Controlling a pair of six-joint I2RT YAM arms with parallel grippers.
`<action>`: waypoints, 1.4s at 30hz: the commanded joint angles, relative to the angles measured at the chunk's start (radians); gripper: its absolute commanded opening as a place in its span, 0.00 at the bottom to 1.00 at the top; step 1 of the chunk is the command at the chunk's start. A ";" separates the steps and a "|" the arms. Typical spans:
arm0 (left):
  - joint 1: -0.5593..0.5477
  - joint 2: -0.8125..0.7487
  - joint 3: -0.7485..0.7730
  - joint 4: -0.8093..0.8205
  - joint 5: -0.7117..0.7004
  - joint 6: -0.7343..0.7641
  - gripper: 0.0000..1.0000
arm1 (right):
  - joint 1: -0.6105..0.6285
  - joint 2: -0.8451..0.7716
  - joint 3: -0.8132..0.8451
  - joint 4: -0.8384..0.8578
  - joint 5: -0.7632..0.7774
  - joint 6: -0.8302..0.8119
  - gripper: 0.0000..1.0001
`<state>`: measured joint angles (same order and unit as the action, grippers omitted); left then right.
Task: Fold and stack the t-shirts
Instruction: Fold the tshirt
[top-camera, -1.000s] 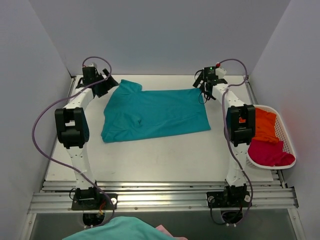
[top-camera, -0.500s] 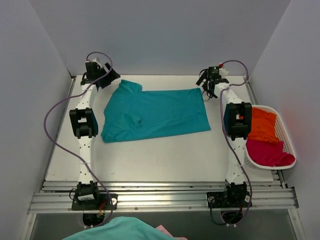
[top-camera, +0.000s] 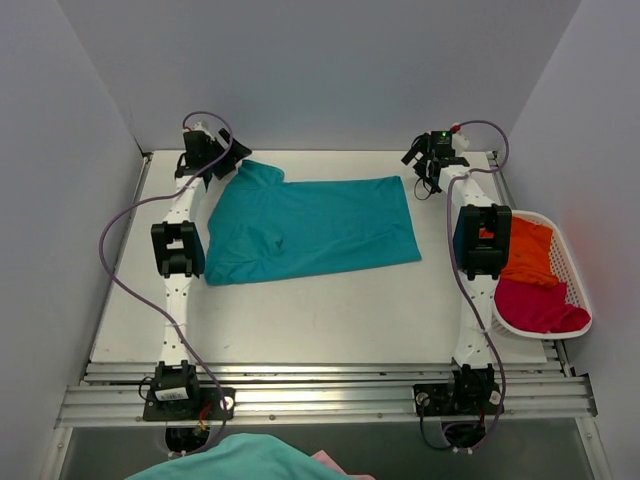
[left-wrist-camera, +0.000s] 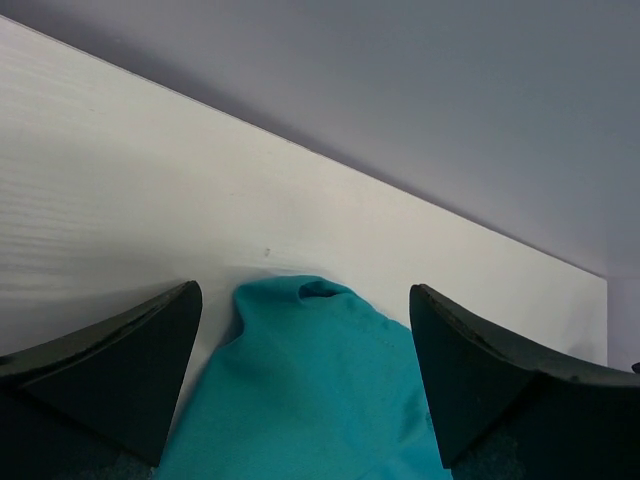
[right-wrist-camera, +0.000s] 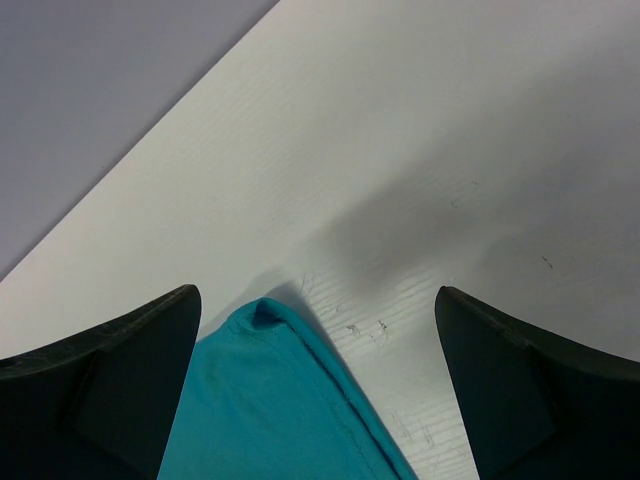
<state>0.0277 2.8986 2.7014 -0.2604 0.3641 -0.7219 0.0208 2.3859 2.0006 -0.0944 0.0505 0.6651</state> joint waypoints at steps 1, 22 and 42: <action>-0.017 0.050 0.029 0.026 0.009 -0.043 0.96 | 0.002 0.018 0.015 0.025 -0.021 0.005 1.00; -0.055 0.068 0.024 0.033 -0.034 -0.048 0.02 | 0.002 0.029 -0.028 0.058 -0.032 -0.007 0.89; -0.032 -0.121 -0.178 0.102 0.036 0.007 0.02 | 0.051 0.056 -0.002 0.107 -0.078 -0.053 0.87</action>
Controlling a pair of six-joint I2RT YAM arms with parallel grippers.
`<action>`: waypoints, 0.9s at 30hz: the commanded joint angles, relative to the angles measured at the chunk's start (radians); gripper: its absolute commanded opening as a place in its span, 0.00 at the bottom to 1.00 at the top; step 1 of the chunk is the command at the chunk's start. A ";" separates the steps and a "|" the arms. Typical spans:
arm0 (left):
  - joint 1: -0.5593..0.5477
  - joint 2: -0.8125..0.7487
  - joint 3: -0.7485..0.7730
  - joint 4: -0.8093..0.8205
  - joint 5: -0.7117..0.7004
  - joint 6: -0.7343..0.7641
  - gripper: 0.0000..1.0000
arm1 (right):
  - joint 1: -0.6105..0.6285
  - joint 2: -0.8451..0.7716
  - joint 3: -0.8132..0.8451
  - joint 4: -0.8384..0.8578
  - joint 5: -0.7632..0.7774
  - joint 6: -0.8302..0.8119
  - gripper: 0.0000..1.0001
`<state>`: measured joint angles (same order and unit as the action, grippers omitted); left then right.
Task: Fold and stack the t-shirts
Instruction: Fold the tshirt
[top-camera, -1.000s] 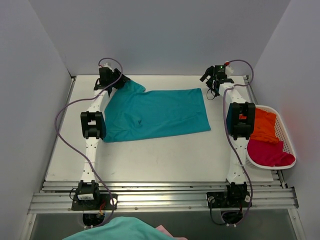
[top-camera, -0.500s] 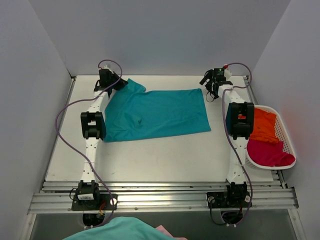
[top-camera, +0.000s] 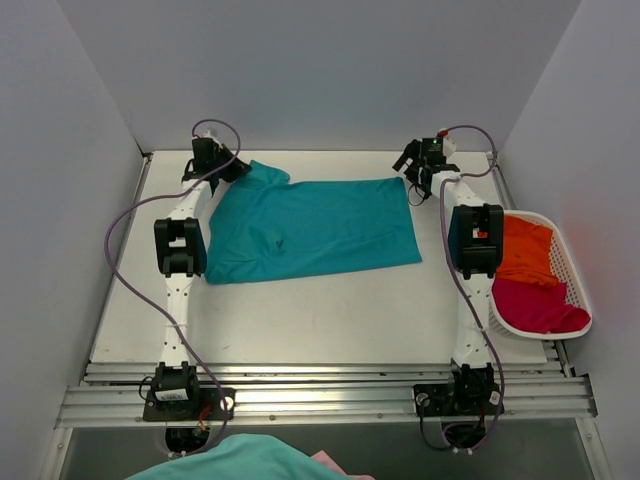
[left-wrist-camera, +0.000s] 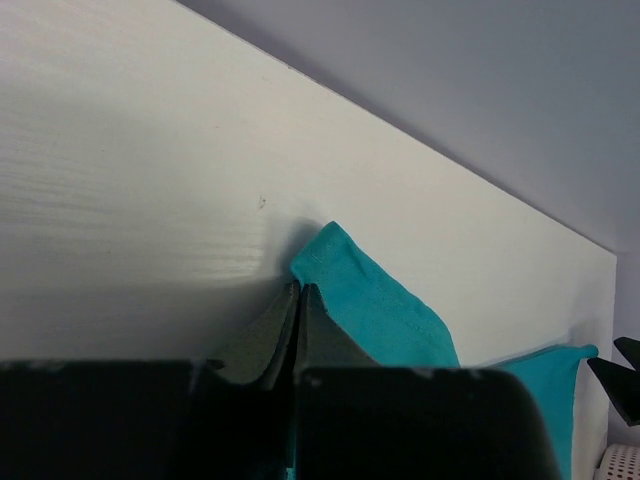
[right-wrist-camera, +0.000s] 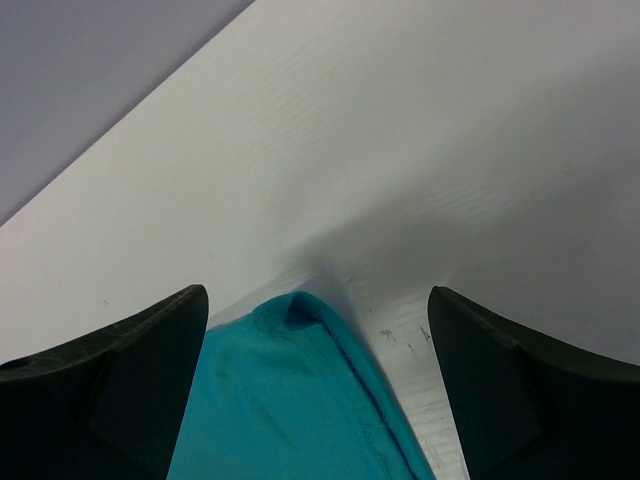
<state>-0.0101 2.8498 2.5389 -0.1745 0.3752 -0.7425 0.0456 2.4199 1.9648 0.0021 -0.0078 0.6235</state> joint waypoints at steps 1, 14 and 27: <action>0.006 -0.069 -0.017 0.020 0.027 0.025 0.02 | 0.033 0.025 0.039 0.007 -0.015 -0.013 0.87; 0.006 -0.067 -0.048 0.033 0.031 0.034 0.02 | 0.066 0.127 0.135 -0.047 -0.020 -0.016 0.41; 0.006 -0.105 -0.061 0.023 0.021 0.064 0.02 | 0.063 0.134 0.173 -0.071 0.002 -0.034 0.00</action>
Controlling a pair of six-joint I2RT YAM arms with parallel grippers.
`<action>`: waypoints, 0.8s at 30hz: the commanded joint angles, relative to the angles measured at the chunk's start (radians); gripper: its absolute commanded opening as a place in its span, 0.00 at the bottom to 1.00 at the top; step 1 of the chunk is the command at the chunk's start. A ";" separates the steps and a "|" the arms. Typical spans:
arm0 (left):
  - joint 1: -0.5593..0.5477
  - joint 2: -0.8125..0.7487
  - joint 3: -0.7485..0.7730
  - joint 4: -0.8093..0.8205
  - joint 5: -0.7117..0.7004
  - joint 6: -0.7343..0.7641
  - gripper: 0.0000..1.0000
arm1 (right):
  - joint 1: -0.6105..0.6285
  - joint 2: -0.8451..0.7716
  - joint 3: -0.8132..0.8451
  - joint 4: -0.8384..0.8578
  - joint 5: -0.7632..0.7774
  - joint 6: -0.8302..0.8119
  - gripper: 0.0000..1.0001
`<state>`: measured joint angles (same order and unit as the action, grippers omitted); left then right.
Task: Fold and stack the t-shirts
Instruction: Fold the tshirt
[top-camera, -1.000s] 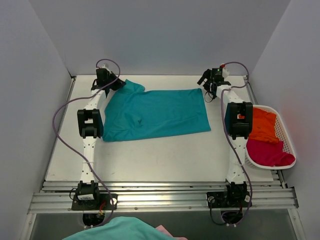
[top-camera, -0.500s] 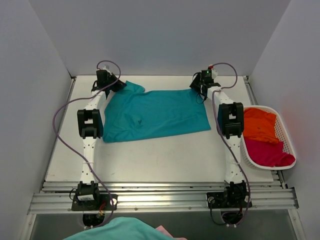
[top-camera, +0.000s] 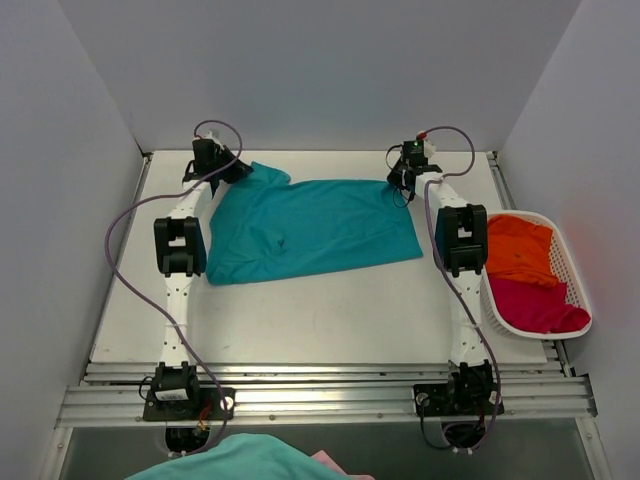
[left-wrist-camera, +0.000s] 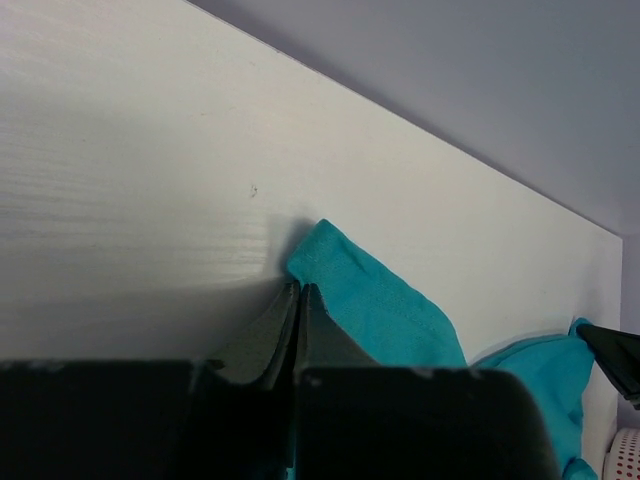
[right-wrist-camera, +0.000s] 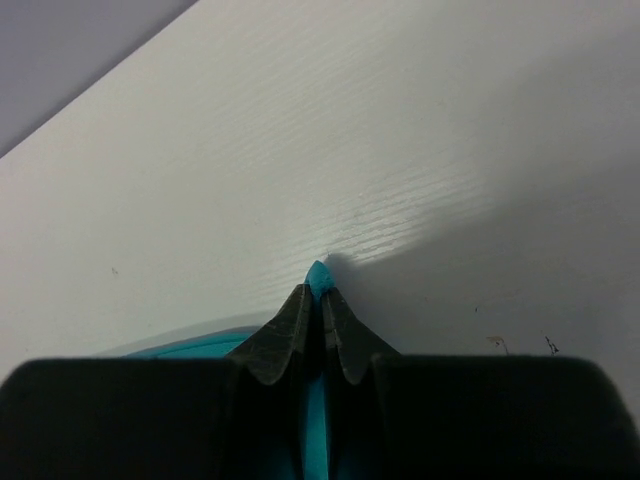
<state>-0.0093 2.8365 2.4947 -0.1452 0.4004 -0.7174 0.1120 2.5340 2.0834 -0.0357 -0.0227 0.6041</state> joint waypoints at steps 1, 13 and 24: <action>0.005 -0.113 -0.023 -0.007 -0.008 0.044 0.02 | -0.003 0.020 0.064 -0.036 0.017 -0.017 0.00; 0.005 -0.311 -0.152 0.010 -0.009 0.107 0.02 | 0.012 -0.018 0.122 -0.064 0.015 -0.036 0.00; 0.005 -0.491 -0.379 0.062 -0.005 0.164 0.02 | 0.041 -0.099 0.053 -0.070 0.048 -0.053 0.00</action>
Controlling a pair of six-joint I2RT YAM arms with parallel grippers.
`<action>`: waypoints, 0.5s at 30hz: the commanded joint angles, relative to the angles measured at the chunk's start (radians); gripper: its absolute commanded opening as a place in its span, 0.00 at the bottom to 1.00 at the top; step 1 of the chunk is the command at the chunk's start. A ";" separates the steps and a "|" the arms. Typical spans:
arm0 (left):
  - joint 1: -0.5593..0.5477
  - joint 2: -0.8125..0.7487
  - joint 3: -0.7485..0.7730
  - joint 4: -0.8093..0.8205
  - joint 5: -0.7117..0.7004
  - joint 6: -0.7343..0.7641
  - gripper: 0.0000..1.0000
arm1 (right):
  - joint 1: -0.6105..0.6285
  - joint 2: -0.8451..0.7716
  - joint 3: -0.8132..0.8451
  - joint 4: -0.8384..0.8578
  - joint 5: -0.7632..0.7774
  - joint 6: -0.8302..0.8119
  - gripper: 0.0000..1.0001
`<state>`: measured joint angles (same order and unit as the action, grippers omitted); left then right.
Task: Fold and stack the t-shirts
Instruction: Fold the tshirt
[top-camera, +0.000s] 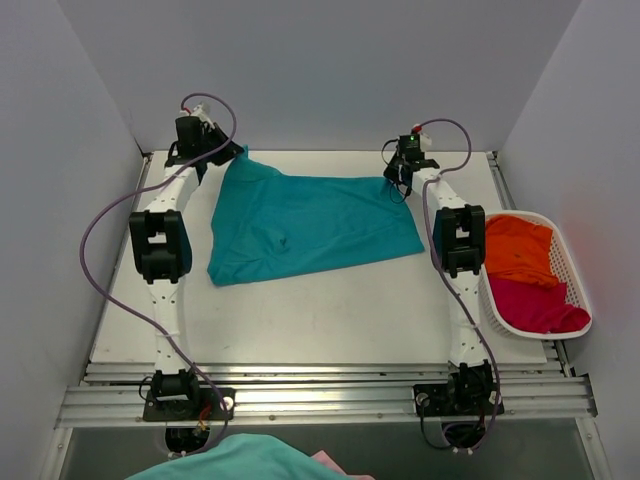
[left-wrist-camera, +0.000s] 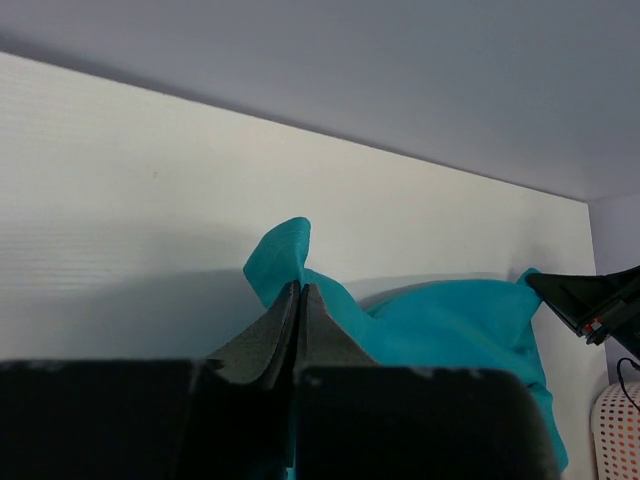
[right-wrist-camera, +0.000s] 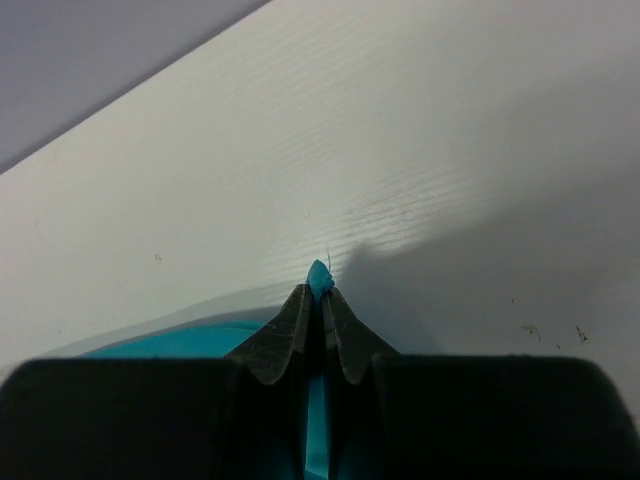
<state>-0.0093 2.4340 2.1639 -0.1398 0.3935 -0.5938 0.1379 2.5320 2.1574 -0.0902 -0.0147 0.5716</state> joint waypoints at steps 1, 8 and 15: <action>0.005 -0.113 -0.065 0.060 0.002 0.046 0.02 | 0.015 -0.108 -0.024 -0.016 0.042 -0.022 0.00; 0.005 -0.211 -0.188 0.089 0.004 0.077 0.02 | 0.031 -0.163 -0.079 -0.013 0.059 -0.036 0.00; -0.007 -0.370 -0.412 0.166 -0.030 0.121 0.02 | 0.042 -0.304 -0.252 0.033 0.096 -0.042 0.00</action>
<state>-0.0109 2.1944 1.8198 -0.0788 0.3832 -0.5179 0.1688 2.3558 1.9644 -0.0795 0.0349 0.5457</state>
